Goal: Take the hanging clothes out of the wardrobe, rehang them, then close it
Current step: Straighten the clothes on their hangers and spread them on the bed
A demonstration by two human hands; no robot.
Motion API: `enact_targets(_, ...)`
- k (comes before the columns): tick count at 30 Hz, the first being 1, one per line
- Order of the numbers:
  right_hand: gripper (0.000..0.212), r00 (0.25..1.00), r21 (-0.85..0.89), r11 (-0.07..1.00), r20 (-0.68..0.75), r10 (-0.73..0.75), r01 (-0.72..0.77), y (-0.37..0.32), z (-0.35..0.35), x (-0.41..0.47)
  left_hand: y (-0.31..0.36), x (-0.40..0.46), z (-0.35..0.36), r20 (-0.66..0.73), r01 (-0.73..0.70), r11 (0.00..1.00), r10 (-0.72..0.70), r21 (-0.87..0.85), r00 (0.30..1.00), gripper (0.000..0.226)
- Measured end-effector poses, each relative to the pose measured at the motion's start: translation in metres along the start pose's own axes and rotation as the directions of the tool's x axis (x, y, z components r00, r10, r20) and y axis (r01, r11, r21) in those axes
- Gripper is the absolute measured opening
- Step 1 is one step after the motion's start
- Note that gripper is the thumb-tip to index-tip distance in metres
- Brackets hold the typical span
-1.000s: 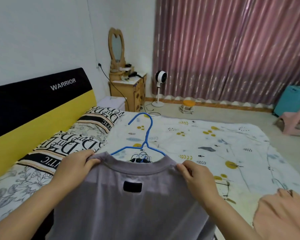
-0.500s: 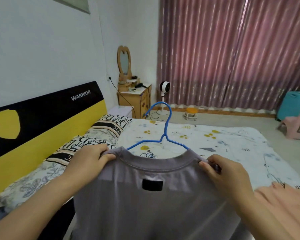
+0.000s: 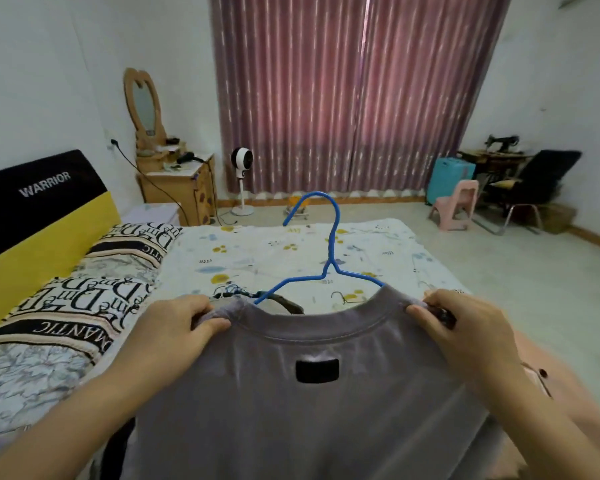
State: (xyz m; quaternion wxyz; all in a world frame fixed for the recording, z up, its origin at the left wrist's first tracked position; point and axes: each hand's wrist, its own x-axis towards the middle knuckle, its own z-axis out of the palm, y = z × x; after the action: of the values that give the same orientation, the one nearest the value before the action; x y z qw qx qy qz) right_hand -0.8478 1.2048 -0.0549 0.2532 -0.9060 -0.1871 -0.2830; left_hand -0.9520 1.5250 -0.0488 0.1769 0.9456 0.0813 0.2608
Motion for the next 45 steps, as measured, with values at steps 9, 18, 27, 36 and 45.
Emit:
enact_targets(9, 0.017, 0.995, -0.08, 0.992, -0.05, 0.091, -0.095, 0.057, -0.05, -0.024, 0.058, 0.005, 0.048, 0.11, -0.12, 0.967, 0.148, -0.224, 0.983, 0.04)
enact_targets(18, 0.019, 0.984, -0.113, 0.978, -0.051, 0.172, -0.177, 0.142, -0.053, 0.001, 0.112, 0.043, 0.124, 0.206, -0.09, 0.954, 0.154, -0.286, 0.966, 0.045)
enact_targets(27, 0.019, 0.981, -0.077, 0.98, 0.041, 0.188, -0.184, 0.236, -0.018, 0.073, 0.159, 0.103, 0.208, 0.183, 0.012, 0.974, 0.031, -0.227, 0.983, 0.034)
enact_targets(36, 0.022, 0.976, -0.093, 0.99, 0.178, 0.126, -0.11, 0.296, 0.057, 0.153, 0.153, 0.151, 0.279, 0.19, 0.173, 0.961, -0.132, -0.216, 0.973, 0.03)
enact_targets(45, 0.022, 0.967, -0.14, 0.982, 0.203, 0.155, -0.128, 0.327, 0.178, 0.241, 0.102, 0.251, 0.363, 0.198, 0.298, 0.916, -0.25, -0.269, 0.948, 0.032)
